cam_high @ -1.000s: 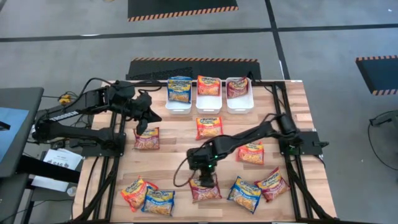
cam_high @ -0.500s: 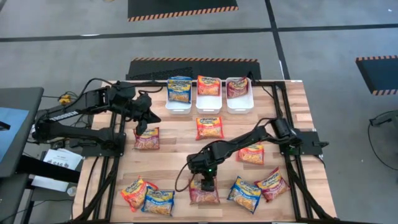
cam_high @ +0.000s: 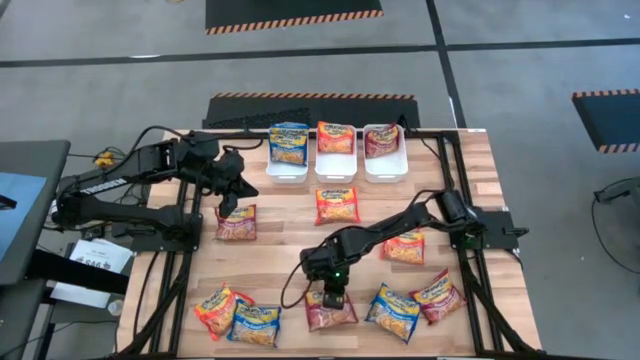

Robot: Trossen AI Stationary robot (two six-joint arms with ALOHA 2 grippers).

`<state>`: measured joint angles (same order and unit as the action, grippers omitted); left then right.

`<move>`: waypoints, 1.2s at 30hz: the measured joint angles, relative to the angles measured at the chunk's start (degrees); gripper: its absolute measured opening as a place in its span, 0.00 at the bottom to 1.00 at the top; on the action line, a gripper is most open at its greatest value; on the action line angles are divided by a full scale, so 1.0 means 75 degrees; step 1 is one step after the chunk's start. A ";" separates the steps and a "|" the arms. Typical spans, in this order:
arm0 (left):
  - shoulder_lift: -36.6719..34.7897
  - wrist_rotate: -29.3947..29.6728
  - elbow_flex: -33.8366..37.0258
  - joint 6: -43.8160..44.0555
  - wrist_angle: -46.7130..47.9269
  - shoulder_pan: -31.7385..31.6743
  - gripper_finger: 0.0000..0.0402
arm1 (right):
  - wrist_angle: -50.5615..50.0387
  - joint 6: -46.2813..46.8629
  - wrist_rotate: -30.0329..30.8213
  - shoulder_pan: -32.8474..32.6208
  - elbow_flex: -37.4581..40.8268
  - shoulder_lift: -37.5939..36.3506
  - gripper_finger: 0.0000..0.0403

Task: Sort Maruchan noodles
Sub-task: Put the red noodle pack into the right white bin

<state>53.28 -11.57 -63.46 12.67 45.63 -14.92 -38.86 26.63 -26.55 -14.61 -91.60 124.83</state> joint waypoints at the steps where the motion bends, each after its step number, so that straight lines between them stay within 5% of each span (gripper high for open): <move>1: 0.0000 0.0000 0.0000 -0.0005 0.0002 0.0000 0.00 | -0.0201 -0.0087 0.0085 -0.0001 -0.0125 0.0004 0.01; 19: 0.0000 0.0392 0.0000 -0.0289 -0.0004 0.0000 0.00 | -0.3870 -0.1316 0.3578 0.1058 -0.1665 -0.1474 0.01; 30: -0.0004 0.0700 0.0000 -0.0292 -0.0015 -0.0012 0.00 | -0.4723 -0.2739 0.6135 0.3334 -0.1684 -0.3138 0.01; 36: 0.0000 0.1585 0.0000 -0.0291 -0.0009 -0.0020 0.00 | -0.4473 -0.3752 0.7251 0.5034 -0.1643 -0.3693 0.01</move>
<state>53.28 0.32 -63.46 10.48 45.56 -15.07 -72.41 -1.51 27.83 23.15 -103.92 97.13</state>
